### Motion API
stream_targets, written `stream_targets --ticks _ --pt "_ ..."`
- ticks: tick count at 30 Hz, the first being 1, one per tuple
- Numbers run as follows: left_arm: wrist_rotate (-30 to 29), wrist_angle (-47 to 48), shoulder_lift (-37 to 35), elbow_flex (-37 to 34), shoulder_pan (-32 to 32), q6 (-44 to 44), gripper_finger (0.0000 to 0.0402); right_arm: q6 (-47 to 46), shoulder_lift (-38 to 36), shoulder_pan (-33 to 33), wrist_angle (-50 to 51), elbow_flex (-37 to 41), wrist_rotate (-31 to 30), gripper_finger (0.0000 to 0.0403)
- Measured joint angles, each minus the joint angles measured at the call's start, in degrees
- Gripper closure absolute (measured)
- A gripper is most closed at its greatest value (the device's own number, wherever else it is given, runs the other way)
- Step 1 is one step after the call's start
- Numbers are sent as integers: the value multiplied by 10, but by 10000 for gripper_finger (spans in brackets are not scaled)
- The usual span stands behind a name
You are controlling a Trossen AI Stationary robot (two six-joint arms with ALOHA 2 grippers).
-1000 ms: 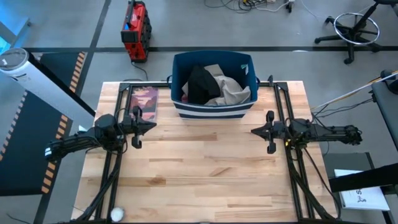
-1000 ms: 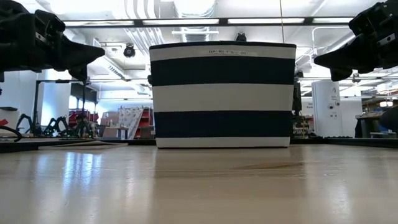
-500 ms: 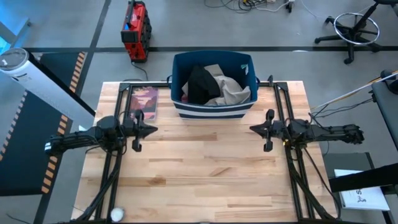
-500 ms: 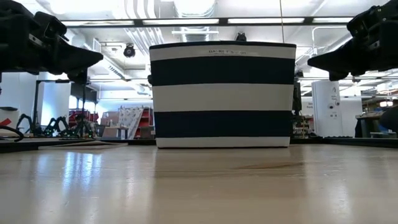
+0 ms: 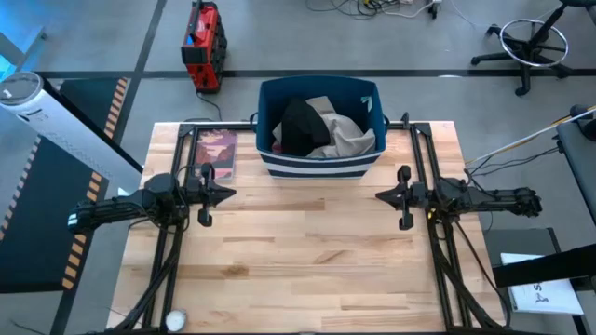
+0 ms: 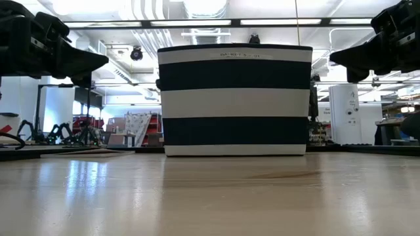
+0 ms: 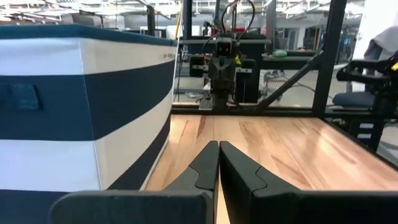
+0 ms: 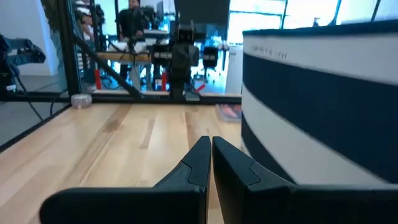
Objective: Sort clothes
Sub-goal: Return to Home Position
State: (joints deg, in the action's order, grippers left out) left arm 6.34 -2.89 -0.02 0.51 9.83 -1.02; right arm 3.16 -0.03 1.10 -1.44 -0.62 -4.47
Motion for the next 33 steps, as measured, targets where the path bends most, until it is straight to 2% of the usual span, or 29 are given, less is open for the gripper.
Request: stream_targets --ticks 9,15,33 --pt "2 3 5 0 0 -20 402 12 1 0 -3 0 -4 401" --pt "2 9 11 0 0 -25 402 25 5 0 -4 0 -29 401" --pt "3 4 32 3 0 -26 393 19 6 0 -5 0 -31 400"
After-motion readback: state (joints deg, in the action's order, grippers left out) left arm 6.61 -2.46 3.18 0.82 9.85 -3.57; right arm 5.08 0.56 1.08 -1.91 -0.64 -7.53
